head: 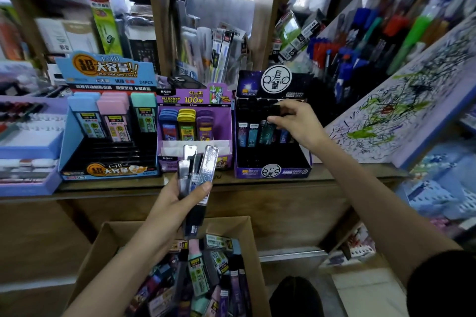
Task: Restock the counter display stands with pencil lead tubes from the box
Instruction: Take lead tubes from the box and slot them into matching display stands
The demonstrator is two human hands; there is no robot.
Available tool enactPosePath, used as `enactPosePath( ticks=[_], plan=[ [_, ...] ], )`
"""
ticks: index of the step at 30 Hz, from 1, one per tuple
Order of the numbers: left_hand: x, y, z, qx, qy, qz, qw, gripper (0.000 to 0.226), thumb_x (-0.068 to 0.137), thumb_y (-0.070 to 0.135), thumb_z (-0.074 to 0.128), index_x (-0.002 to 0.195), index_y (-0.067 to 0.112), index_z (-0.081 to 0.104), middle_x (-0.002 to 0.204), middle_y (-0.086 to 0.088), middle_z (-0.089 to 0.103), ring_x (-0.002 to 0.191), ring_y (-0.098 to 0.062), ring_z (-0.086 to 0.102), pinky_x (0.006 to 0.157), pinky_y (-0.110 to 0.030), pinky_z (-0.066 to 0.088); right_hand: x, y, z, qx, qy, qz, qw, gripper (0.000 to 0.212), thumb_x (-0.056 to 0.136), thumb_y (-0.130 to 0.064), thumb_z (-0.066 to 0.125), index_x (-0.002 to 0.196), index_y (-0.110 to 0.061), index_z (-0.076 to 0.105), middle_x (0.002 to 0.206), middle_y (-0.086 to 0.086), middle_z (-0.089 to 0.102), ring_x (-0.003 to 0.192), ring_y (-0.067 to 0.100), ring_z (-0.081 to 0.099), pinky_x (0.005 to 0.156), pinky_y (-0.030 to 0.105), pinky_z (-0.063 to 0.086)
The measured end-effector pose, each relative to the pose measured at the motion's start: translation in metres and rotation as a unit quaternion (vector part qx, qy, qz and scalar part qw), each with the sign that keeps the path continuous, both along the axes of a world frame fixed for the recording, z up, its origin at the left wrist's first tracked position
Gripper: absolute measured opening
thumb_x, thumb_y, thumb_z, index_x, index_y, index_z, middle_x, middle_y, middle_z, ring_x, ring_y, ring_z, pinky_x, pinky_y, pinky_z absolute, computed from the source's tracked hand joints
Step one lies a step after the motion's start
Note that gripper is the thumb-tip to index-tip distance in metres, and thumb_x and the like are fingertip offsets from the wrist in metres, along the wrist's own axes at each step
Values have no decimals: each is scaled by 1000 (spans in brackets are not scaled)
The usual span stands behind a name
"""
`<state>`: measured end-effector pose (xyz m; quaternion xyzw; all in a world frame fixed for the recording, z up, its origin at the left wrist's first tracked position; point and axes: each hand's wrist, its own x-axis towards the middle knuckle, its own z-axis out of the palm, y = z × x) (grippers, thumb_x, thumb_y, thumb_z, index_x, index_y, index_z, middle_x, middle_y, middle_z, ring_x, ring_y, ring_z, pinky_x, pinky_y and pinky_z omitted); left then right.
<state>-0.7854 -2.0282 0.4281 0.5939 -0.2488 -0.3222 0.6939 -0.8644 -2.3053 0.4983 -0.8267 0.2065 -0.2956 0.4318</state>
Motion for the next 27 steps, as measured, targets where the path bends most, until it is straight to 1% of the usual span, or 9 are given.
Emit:
enactPosePath(
  ticks=[4, 7, 10, 13, 16, 19, 23, 25, 27],
  plan=[
    [1, 2, -3, -1, 5, -2, 1000, 42, 66, 38, 70, 106, 31, 60, 98, 14, 73, 88, 0, 67, 61, -6, 47, 3, 3, -4, -5, 18, 11, 1000, 19, 81, -7, 70, 87, -24, 63, 84, 0, 66, 76, 15, 64, 74, 26, 56],
    [1, 2, -4, -2, 7, -1, 1000, 44, 66, 39, 71, 108, 31, 60, 99, 12, 72, 90, -2, 67, 60, -7, 48, 7, 3, -12, 21, 6, -31, 999, 16, 82, -8, 70, 96, -14, 65, 91, 8, 66, 89, 20, 64, 78, 29, 56],
    [1, 1, -4, -1, 7, -2, 1000, 45, 65, 41, 71, 108, 31, 60, 100, 10, 72, 90, -3, 67, 61, -8, 48, 10, 4, -21, 22, 30, -80, 996, 33, 82, -14, 71, 111, -2, 62, 104, 13, 65, 98, 21, 63, 82, 32, 55],
    [0, 0, -5, -7, 9, 4, 1000, 44, 64, 41, 71, 106, 30, 61, 97, 10, 73, 87, -2, 67, 60, -7, 47, 12, 12, -27, -108, 68, -136, 983, 33, 85, -25, 68, 111, -4, 64, 96, 7, 66, 90, 20, 64, 75, 24, 49],
    [-1, -1, -4, -9, 11, 4, 1000, 46, 63, 41, 72, 106, 30, 60, 97, 10, 73, 87, -1, 67, 60, -6, 47, 15, 19, -29, -256, 104, -183, 944, 35, 89, -33, 62, 103, -1, 65, 88, 10, 68, 81, 23, 64, 61, 22, 42],
    [-1, 0, -4, -10, 17, 10, 1000, 52, 59, 45, 73, 106, 27, 61, 97, 8, 73, 86, -2, 67, 61, -7, 48, 16, 22, -25, -291, 148, -201, 924, 37, 90, -38, 59, 87, -1, 63, 70, 8, 62, 70, 25, 62, 46, 22, 30],
    [0, 1, -1, -16, 22, 20, 999, 57, 55, 50, 73, 106, 25, 62, 95, 8, 73, 88, -3, 67, 62, -9, 49, 5, 38, -20, -311, 166, -233, 907, 41, 92, -43, 54, 88, -3, 62, 74, 7, 59, 69, 26, 61, 55, 29, 41],
    [0, 1, 2, -29, 26, 17, 999, 54, 57, 49, 73, 106, 27, 62, 97, 11, 73, 91, -2, 67, 67, -10, 49, -5, 59, -21, -268, 131, -220, 929, 35, 94, -43, 50, 90, -11, 63, 80, 2, 64, 69, 20, 60, 56, 28, 43],
    [0, -1, 5, -38, 36, 17, 998, 51, 60, 46, 72, 107, 28, 61, 98, 13, 73, 92, -1, 66, 69, -12, 49, -16, 90, -22, -95, 83, -96, 987, 25, 93, -39, 51, 84, -20, 63, 77, -3, 66, 69, 14, 62, 58, 27, 48]
  ],
)
